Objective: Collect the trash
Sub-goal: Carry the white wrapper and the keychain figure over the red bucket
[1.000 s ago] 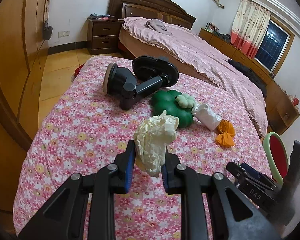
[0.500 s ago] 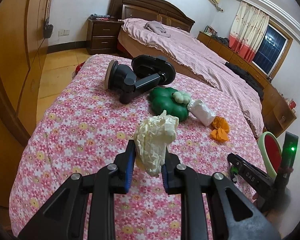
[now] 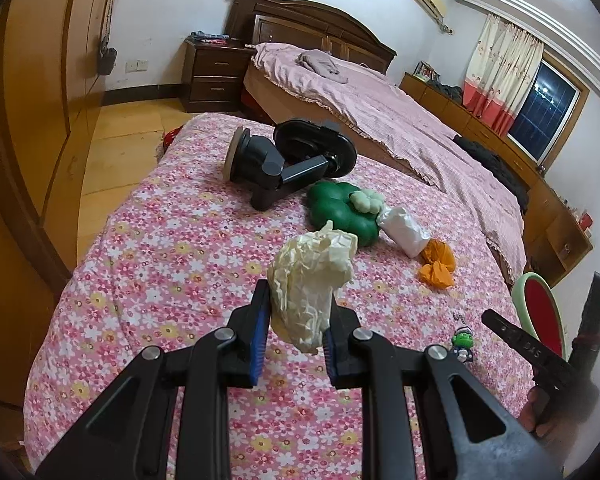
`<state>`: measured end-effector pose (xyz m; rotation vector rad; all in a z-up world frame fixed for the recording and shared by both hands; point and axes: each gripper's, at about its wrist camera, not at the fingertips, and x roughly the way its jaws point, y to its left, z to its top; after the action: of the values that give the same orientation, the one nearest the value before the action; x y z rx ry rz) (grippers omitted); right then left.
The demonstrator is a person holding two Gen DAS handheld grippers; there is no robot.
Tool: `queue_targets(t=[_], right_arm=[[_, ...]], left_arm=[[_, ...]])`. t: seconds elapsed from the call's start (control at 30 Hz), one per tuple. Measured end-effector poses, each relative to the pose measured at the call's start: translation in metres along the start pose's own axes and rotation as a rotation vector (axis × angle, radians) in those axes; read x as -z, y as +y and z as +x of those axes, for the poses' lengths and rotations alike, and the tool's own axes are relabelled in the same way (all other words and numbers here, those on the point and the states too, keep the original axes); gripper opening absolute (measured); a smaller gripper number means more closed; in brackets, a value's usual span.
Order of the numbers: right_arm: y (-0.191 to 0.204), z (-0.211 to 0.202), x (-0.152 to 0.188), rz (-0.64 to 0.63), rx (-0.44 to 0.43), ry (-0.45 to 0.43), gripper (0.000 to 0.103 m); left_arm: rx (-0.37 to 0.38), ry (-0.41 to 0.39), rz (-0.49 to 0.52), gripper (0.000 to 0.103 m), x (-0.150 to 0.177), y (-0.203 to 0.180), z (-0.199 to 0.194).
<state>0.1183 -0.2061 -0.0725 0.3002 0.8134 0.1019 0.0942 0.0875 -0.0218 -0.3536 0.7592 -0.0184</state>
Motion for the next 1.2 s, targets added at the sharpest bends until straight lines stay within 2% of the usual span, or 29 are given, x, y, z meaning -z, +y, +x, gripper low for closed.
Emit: queue_targets(t=[0.17,0.23,0.3,0.47,0.7,0.73,0.77,0.83,1.0,1.2], right_arm=[[-0.001,-0.007,0.005,0.026,-0.011,0.025,0.004],[0.002,-0.006,0.009,0.024,-0.014,0.043,0.012],[0.006,-0.002,0.013,0.023,-0.015,0.056,0.028],[0.015,0.011,0.022,0.006,0.011,0.079,0.042],[0.029,0.018,0.028,-0.056,0.054,0.067,0.045],[0.029,0.019,0.029,-0.059,0.06,0.064,0.044],[0.029,0.019,0.029,-0.06,0.065,0.063,0.036],[0.026,0.019,0.028,-0.05,0.059,0.061,0.031],[0.02,0.013,0.027,-0.042,0.033,0.061,0.031],[0.004,-0.013,0.019,-0.016,0.009,0.016,0.031]], left_arm=[[0.009,0.001,-0.001,0.023,0.002,-0.003,-0.002],[0.014,0.003,0.001,0.023,0.003,-0.004,-0.002],[0.018,0.003,0.003,0.023,0.004,-0.005,-0.002],[0.015,0.008,0.004,0.023,0.004,-0.006,0.0],[0.013,0.01,-0.008,0.023,0.005,-0.004,0.001],[0.017,0.011,-0.01,0.023,0.005,-0.005,0.001],[0.019,0.012,-0.01,0.023,0.005,-0.005,0.001],[0.024,0.013,-0.008,0.023,0.005,-0.006,0.0],[0.039,0.005,0.015,0.023,0.005,-0.016,-0.005],[0.066,0.008,0.045,0.023,0.004,-0.032,-0.008]])
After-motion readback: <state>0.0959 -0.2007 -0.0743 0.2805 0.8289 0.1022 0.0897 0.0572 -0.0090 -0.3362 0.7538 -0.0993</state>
